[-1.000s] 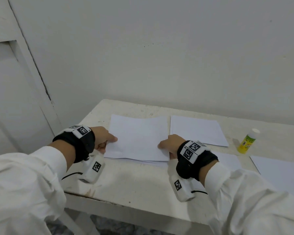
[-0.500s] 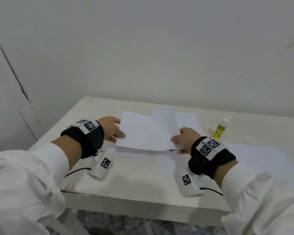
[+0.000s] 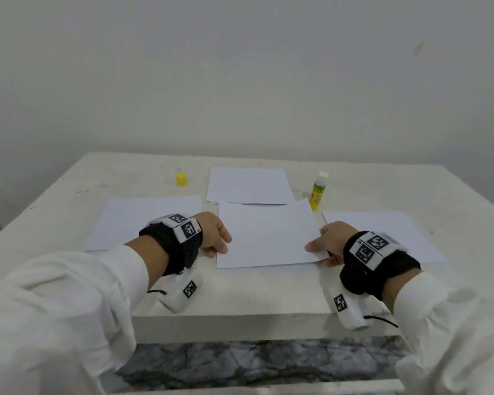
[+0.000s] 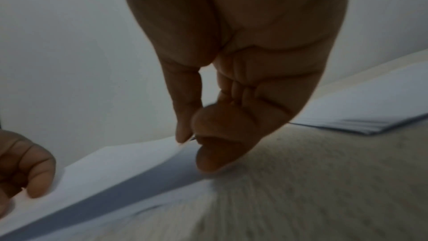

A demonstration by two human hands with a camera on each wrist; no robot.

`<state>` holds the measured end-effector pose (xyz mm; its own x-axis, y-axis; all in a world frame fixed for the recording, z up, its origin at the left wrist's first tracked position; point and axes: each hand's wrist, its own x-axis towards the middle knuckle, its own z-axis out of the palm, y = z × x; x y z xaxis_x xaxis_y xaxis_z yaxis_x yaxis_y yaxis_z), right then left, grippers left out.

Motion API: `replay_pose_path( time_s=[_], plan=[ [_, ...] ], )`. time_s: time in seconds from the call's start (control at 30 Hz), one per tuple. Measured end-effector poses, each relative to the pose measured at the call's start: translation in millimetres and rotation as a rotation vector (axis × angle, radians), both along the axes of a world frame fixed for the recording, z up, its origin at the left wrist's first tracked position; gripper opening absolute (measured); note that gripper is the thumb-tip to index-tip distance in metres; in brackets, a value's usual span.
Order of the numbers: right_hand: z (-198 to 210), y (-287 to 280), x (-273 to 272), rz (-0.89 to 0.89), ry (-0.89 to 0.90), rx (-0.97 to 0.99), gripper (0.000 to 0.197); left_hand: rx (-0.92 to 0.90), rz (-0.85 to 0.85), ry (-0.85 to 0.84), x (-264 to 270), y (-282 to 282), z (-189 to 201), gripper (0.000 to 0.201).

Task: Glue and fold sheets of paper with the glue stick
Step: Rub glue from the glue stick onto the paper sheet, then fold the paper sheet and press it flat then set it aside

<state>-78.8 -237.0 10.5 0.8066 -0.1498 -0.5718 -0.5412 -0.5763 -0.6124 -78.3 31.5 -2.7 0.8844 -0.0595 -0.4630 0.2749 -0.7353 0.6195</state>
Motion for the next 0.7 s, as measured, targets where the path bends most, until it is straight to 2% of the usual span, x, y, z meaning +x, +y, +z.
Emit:
replay_pose_path(
  time_s=[0.13,0.53,0.7],
  plan=[
    [-0.8,5.8,-0.7,0.012,0.018,-0.007,0.025,0.024,-0.012,0.019,-0.9,0.6,-0.9,0.020],
    [-3.5,9.2,1.3,0.046,0.017,-0.038,0.027,0.076,-0.048,0.005,-6.9,1.0,2.3,0.023],
    [-6.8,9.1,2.6,0.079,0.007,-0.108,0.027,0.140,-0.077,-0.027,-9.4,-4.0,4.2,0.021]
  ],
)
